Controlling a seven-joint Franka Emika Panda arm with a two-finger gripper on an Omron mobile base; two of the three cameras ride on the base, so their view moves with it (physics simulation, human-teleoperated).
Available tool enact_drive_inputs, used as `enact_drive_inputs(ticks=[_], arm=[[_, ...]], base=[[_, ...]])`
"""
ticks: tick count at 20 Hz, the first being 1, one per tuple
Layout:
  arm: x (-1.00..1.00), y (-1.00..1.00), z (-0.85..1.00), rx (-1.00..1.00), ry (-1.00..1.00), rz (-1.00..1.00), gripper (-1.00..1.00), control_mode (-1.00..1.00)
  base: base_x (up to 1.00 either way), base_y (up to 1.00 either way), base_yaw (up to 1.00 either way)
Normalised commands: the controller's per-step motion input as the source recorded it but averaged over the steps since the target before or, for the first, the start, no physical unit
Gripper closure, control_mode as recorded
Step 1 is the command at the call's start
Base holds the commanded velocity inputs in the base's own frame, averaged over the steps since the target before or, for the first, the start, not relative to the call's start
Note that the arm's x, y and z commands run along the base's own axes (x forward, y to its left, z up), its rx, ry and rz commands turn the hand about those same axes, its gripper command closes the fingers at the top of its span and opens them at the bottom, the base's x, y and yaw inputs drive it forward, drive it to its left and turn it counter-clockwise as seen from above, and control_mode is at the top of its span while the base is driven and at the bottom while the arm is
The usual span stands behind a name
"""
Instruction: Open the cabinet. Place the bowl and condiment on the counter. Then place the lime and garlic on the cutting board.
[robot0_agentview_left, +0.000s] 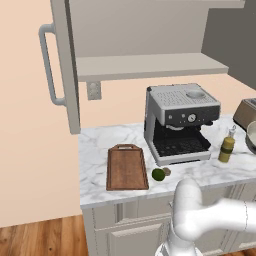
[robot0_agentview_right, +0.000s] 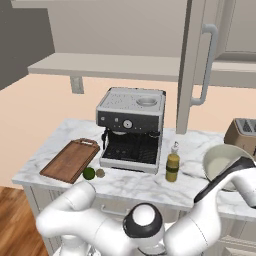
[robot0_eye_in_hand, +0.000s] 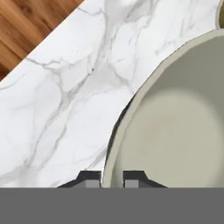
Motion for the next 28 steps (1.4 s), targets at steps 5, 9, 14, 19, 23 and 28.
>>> enact_drive_inputs(ticks=[5,9,14,19,23,28], arm=[[0.0,0.17,0.0,-0.08,0.05,0.0,-1.0,-1.0],[0.0,0.02,0.0,0.0,0.02,0.0,-1.0,-1.0],[-0.03,0.0,0.12,0.0,0.01,0.0,-1.0,-1.0],[-0.05,0.0,0.43,0.0,0.04,0.0,-1.0,-1.0],[-0.09,0.0,0.5,-0.02,0.05,0.0,-1.0,-1.0],[-0.23,0.0,0.4,-0.02,0.04,0.0,-1.0,-1.0]], base=[[0.0,0.0,0.0],[0.0,0.0,0.0],[0.0,0.0,0.0],[0.0,0.0,0.0],[0.0,0.0,0.0],[0.0,0.0,0.0]])
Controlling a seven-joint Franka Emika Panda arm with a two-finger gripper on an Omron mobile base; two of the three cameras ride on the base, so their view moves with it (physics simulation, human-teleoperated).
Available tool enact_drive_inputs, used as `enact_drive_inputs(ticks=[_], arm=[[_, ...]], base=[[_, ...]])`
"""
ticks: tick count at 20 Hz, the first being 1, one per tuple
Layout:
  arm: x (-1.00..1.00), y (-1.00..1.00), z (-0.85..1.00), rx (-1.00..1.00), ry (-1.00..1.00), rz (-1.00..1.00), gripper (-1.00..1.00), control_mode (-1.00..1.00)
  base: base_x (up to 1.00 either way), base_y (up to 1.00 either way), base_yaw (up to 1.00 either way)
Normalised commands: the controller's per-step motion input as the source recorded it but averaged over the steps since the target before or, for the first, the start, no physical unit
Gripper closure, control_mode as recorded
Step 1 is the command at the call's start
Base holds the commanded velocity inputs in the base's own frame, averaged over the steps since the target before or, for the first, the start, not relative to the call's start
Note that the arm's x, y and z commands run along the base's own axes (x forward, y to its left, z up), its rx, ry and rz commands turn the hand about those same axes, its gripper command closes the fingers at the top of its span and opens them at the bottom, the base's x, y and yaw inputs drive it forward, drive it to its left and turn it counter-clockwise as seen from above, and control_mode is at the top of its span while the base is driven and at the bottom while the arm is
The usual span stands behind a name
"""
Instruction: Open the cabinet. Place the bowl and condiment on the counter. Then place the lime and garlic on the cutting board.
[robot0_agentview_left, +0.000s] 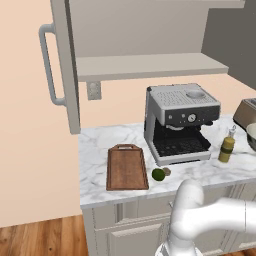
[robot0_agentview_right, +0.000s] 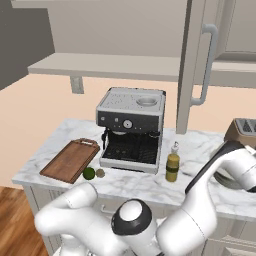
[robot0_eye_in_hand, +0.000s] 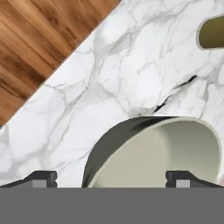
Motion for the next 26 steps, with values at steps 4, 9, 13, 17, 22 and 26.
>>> enact_drive_inputs(ticks=[4,9,13,17,22,26], arm=[[-0.5,0.0,0.26,0.0,0.02,0.0,-1.0,-1.0],[-0.6,0.13,0.24,-0.02,0.0,0.0,-1.0,-1.0],[-0.5,0.4,0.37,-0.05,0.01,0.0,-1.0,-1.0],[-0.4,0.51,0.35,-0.07,0.01,0.0,-1.0,-1.0],[-0.41,0.53,0.25,-0.08,0.01,0.0,-1.0,-1.0],[-0.45,0.57,0.12,-0.08,0.02,0.0,-1.0,-1.0]], base=[[0.0,0.0,0.0],[0.0,0.0,0.0],[0.0,0.0,0.0],[0.0,0.0,0.0],[0.0,0.0,0.0],[0.0,0.0,0.0]])
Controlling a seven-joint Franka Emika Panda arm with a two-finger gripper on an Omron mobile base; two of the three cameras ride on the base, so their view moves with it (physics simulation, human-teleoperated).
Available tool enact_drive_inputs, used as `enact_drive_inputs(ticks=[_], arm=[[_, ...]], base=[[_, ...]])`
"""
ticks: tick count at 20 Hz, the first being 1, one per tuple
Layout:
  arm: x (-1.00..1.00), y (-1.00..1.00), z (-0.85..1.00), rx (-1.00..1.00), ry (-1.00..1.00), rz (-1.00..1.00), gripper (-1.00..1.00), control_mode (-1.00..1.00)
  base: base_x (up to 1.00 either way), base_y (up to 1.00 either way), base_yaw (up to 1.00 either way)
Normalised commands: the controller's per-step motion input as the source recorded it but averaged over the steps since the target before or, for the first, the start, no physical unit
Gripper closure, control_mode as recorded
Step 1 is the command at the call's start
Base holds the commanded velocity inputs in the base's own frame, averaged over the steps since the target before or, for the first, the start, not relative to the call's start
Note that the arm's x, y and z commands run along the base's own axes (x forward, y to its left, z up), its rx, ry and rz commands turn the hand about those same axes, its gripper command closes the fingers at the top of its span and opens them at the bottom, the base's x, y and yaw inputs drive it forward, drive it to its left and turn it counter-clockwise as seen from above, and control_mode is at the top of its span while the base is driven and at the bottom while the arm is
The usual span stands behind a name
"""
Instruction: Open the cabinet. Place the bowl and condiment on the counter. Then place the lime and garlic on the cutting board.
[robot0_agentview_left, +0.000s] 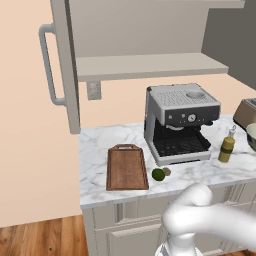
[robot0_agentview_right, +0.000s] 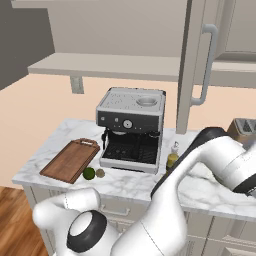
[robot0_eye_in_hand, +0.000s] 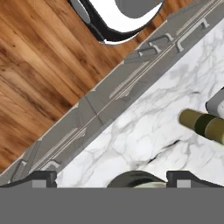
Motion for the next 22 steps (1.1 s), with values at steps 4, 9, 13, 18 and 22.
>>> enact_drive_inputs(ticks=[4,9,13,18,22], arm=[[-0.42,0.64,0.06,-0.09,0.04,0.0,-1.0,-1.0],[-0.32,0.7,0.14,-0.1,0.04,0.0,-1.0,-1.0],[-0.3,0.74,0.27,-0.1,0.06,0.0,-1.0,-1.0],[-0.28,0.78,0.26,-0.1,0.07,0.0,-1.0,-1.0],[-0.22,0.78,0.25,-0.1,0.08,0.0,-1.0,-1.0]], base=[[0.0,0.0,0.0],[0.0,0.0,0.0],[0.0,0.0,0.0],[0.0,0.0,0.0],[0.0,0.0,0.0]])
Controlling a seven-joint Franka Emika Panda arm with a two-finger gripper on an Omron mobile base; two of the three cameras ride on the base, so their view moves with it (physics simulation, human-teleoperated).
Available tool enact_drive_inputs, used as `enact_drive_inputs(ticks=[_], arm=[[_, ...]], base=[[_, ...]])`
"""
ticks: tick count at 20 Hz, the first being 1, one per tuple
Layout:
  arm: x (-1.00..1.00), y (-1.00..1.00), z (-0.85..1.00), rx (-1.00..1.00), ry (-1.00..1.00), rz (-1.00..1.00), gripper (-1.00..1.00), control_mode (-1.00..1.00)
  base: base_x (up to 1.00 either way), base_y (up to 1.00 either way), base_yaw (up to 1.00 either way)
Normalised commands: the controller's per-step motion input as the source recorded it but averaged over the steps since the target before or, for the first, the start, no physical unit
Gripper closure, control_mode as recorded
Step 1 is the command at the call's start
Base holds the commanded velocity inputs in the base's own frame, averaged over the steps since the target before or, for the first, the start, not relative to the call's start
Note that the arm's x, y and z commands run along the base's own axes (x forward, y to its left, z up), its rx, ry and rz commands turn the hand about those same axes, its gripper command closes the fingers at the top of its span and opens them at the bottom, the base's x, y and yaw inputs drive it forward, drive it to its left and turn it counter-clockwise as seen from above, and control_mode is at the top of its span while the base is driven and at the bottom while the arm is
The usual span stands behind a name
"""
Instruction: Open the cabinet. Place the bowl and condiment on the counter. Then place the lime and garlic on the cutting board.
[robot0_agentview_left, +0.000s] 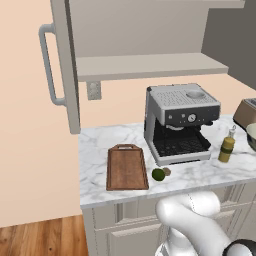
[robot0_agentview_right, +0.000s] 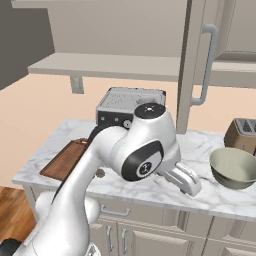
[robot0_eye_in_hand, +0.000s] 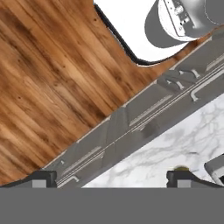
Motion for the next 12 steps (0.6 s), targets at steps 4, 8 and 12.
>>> enact_drive_inputs(ticks=[4,8,12], arm=[[-0.17,0.81,0.21,-0.11,0.09,0.0,-1.0,-1.0],[-0.15,0.82,0.12,-0.1,0.1,0.0,-1.0,-1.0],[-0.1,0.85,0.07,-0.1,0.1,0.0,-1.0,-1.0]], base=[[0.0,0.0,0.0],[0.0,0.0,0.0],[0.0,0.0,0.0]])
